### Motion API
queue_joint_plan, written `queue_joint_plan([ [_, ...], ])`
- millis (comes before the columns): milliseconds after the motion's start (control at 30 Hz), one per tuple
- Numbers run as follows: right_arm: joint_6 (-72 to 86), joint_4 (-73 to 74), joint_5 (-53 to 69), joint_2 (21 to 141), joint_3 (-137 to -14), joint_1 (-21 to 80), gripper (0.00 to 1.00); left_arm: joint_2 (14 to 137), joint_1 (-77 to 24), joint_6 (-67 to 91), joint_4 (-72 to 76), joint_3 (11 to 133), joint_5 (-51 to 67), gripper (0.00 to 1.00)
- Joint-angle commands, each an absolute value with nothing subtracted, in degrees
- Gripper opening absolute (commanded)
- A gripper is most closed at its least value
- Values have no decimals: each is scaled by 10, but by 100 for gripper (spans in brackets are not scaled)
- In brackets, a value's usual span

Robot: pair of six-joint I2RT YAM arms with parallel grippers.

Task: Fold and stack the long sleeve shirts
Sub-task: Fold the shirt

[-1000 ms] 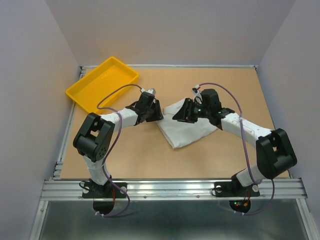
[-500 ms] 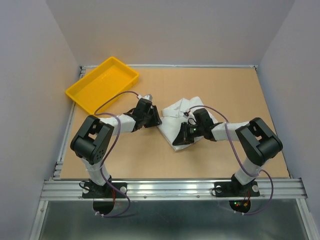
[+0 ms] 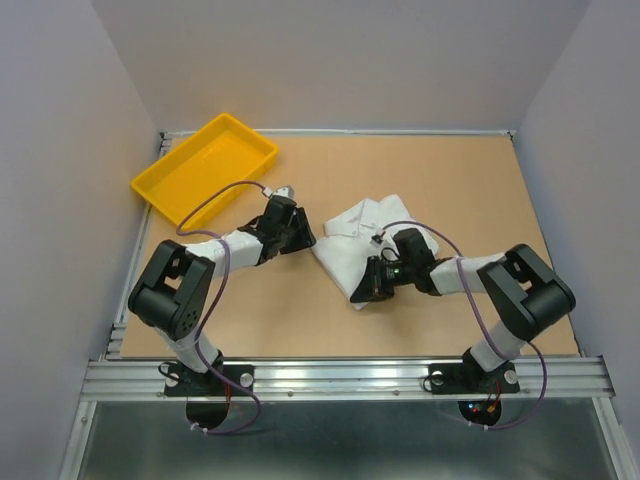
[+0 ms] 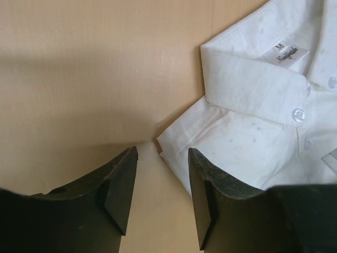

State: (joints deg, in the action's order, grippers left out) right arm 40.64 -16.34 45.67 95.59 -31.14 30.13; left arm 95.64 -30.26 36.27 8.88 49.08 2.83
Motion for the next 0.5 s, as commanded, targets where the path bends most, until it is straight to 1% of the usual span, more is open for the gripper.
queue_joint_plan([
  [0,398,-143,420,861,-368,298,19,881,-300,344,69,497,4,58],
  [67,402,-119,410,826,-400,272,25,848,-301,324,65,497,8,61],
  [200,426,-116,412,786,-418,179,25,830,-317,295,59,513,37,62],
  [233,428,-115,412,781,-421,142,25,832,-322,294,60,519,46,62],
  [367,423,-118,402,790,-414,57,25,880,-358,278,63,561,90,61],
  [433,419,-124,391,803,-403,32,25,903,-373,278,63,576,106,61],
  [467,427,-153,388,815,-392,7,25,928,-376,281,63,584,122,60],
])
